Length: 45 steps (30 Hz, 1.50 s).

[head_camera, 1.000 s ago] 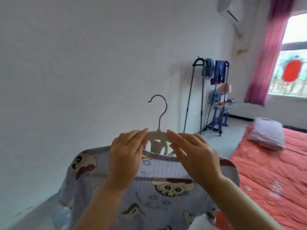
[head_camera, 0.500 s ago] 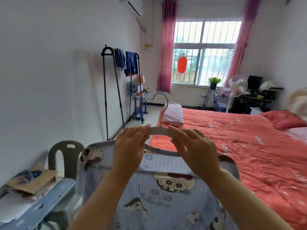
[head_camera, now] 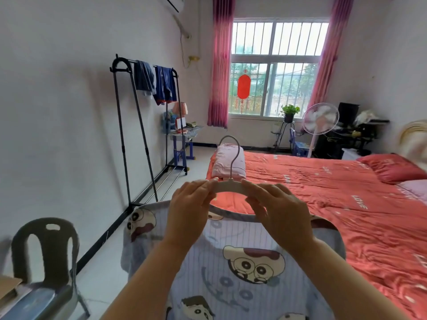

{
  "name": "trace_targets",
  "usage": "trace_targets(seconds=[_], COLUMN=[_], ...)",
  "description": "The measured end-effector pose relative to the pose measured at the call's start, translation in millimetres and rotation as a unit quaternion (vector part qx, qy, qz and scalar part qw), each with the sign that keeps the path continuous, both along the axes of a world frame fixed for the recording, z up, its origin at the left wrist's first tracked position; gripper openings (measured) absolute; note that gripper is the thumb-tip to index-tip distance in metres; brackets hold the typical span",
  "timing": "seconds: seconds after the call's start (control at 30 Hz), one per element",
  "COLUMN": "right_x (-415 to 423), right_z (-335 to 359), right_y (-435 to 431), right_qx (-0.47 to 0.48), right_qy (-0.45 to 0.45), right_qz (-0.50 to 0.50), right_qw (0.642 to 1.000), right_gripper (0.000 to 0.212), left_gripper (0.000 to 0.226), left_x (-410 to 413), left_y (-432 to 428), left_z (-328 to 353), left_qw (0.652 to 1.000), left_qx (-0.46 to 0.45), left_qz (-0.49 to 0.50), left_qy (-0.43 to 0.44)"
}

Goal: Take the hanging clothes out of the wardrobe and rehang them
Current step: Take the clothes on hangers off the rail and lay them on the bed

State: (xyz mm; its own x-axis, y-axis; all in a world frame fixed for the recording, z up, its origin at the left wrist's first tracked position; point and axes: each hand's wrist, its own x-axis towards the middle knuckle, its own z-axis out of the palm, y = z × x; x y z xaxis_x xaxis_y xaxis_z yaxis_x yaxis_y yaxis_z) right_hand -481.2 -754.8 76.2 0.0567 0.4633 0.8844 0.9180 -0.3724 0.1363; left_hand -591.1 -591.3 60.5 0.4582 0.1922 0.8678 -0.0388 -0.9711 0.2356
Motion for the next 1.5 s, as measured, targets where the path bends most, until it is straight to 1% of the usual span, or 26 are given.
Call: trace_targets(seconds=[0.13, 0.23, 0.33, 0.43, 0.57, 0.77, 0.93, 1.07, 1.17, 1.33, 1.43, 1.5], right_x=[50.0, 85.9, 121.9, 154.5, 197.1, 272.5, 351.6, 416.6, 460.3, 518.2, 546.6, 562.1], right_z=[-9.0, -18.6, -25.2, -31.8, -43.7, -73.3, -114.7, -156.2, -196.3, -268.9, -318.1, -350.8], right_y=[30.4, 56.5, 87.4, 117.2, 149.5, 197.7, 233.8, 263.2, 280.6, 310.9, 332.3, 345.6], right_qx=[-0.009, -0.019, -0.032, -0.04, -0.042, -0.059, -0.068, -0.084, -0.104, -0.151, -0.166, -0.211], right_qy=[0.002, -0.004, -0.001, 0.002, 0.032, 0.077, 0.128, 0.178, 0.209, 0.228, 0.296, 0.333], right_qz=[-0.021, -0.038, -0.056, -0.085, -0.091, -0.096, -0.081, -0.07, -0.066, -0.061, -0.05, -0.061], right_qw=[1.0, 0.999, 0.998, 0.996, 0.994, 0.991, 0.986, 0.978, 0.97, 0.96, 0.939, 0.917], right_gripper=[0.035, 0.033, 0.044, 0.045, 0.046, 0.048, 0.048, 0.047, 0.048, 0.048, 0.045, 0.043], left_gripper=[0.026, 0.025, 0.026, 0.026, 0.025, 0.027, 0.031, 0.027, 0.029, 0.028, 0.029, 0.038], left_x=[53.3, 94.2, 133.1, 171.2, 219.9, 296.5, 367.7, 430.7, 473.5, 531.1, 556.5, 570.0], left_y=[33.2, 62.9, 96.1, 127.9, 162.5, 206.3, 238.8, 264.0, 281.5, 310.0, 329.2, 337.9], left_z=[-7.0, -17.9, -25.3, -33.1, -45.2, -72.7, -108.8, -148.1, -187.9, -260.2, -304.9, -329.0], left_qw=[1.0, 0.999, 0.999, 0.998, 0.997, 0.992, 0.987, 0.982, 0.972, 0.957, 0.943, 0.926], left_qx=[0.0, -0.011, -0.012, -0.022, -0.04, -0.071, -0.091, -0.114, -0.144, -0.167, -0.181, -0.2], left_qz=[-0.012, -0.033, -0.043, -0.05, -0.067, -0.068, -0.06, -0.051, -0.054, -0.037, -0.011, 0.026], left_qy=[-0.007, -0.008, 0.001, 0.01, 0.027, 0.078, 0.114, 0.143, 0.178, 0.233, 0.279, 0.32])
